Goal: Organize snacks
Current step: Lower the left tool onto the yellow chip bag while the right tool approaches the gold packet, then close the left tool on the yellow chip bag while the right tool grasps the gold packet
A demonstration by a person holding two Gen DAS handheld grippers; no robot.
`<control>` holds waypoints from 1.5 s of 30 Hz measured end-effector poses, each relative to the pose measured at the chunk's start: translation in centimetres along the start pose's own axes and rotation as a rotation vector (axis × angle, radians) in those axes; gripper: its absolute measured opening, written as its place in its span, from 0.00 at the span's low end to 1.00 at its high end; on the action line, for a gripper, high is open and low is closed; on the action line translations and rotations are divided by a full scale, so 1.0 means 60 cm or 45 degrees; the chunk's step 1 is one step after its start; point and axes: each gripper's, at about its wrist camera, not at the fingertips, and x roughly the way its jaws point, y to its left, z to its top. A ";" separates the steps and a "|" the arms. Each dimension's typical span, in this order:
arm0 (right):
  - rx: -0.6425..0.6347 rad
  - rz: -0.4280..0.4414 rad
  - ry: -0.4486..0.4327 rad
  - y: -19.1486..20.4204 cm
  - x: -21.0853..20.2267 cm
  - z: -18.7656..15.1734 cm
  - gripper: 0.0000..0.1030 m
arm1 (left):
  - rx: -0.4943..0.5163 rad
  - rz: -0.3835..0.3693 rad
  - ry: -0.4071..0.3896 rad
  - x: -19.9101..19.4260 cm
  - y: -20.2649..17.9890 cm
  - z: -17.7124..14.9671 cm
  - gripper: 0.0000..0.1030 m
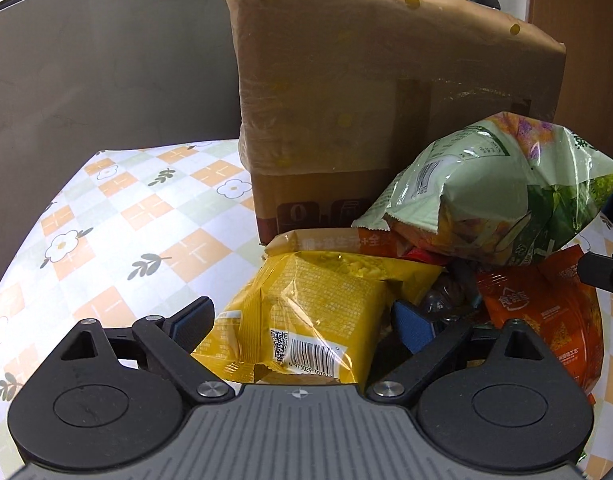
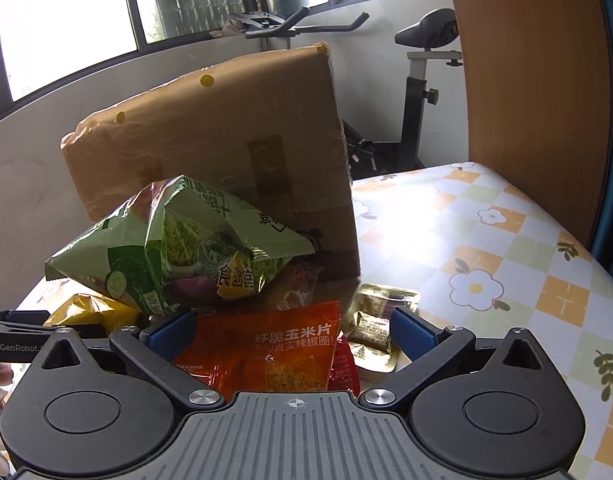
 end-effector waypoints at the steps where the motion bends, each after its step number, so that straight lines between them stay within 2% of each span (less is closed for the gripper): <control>1: 0.007 0.001 0.003 -0.002 0.001 -0.002 1.00 | -0.003 -0.004 0.009 0.004 0.003 -0.001 0.92; 3: 0.015 0.001 0.007 -0.005 0.002 -0.003 1.00 | -0.018 -0.035 -0.006 0.007 0.012 -0.005 0.81; 5: 0.020 0.002 0.008 -0.007 0.002 -0.004 1.00 | -0.033 -0.047 -0.034 0.003 0.016 -0.009 0.76; 6: 0.023 0.002 0.008 -0.007 0.001 -0.004 1.00 | -0.038 -0.056 -0.044 -0.001 0.016 -0.010 0.70; 9: 0.032 0.007 0.007 -0.010 0.000 -0.003 1.00 | -0.061 -0.036 -0.078 -0.019 0.015 -0.019 0.65; 13: 0.042 -0.001 0.018 -0.013 0.002 -0.001 0.98 | -0.170 0.002 -0.146 -0.046 0.035 -0.030 0.64; 20: 0.080 -0.027 -0.037 -0.043 -0.009 0.005 0.94 | -0.291 0.091 -0.219 -0.079 0.062 -0.047 0.63; 25: 0.091 -0.087 -0.128 -0.084 -0.017 0.017 0.84 | -0.355 0.116 -0.256 -0.102 0.074 -0.055 0.63; 28: 0.065 -0.153 -0.196 -0.114 -0.006 0.022 0.74 | -0.373 0.121 -0.266 -0.108 0.078 -0.055 0.63; 30: 0.031 -0.193 -0.174 -0.132 0.017 0.021 0.62 | -0.380 0.117 -0.266 -0.109 0.077 -0.056 0.63; 31: 0.009 -0.197 -0.130 -0.140 0.036 0.018 0.59 | -0.383 0.116 -0.264 -0.107 0.076 -0.057 0.63; 33: -0.027 -0.188 -0.032 -0.151 0.069 0.013 0.45 | -0.388 0.116 -0.253 -0.099 0.068 -0.058 0.63; 35: -0.047 -0.186 0.067 -0.151 0.099 0.004 0.40 | -0.390 0.114 -0.247 -0.098 0.069 -0.056 0.63; 41: -0.212 -0.139 0.090 -0.118 0.112 -0.006 0.41 | -0.384 0.101 -0.237 -0.091 0.072 -0.053 0.63; 45: -0.213 -0.177 0.106 -0.115 0.116 -0.007 0.41 | -0.370 0.091 -0.239 -0.087 0.071 -0.052 0.63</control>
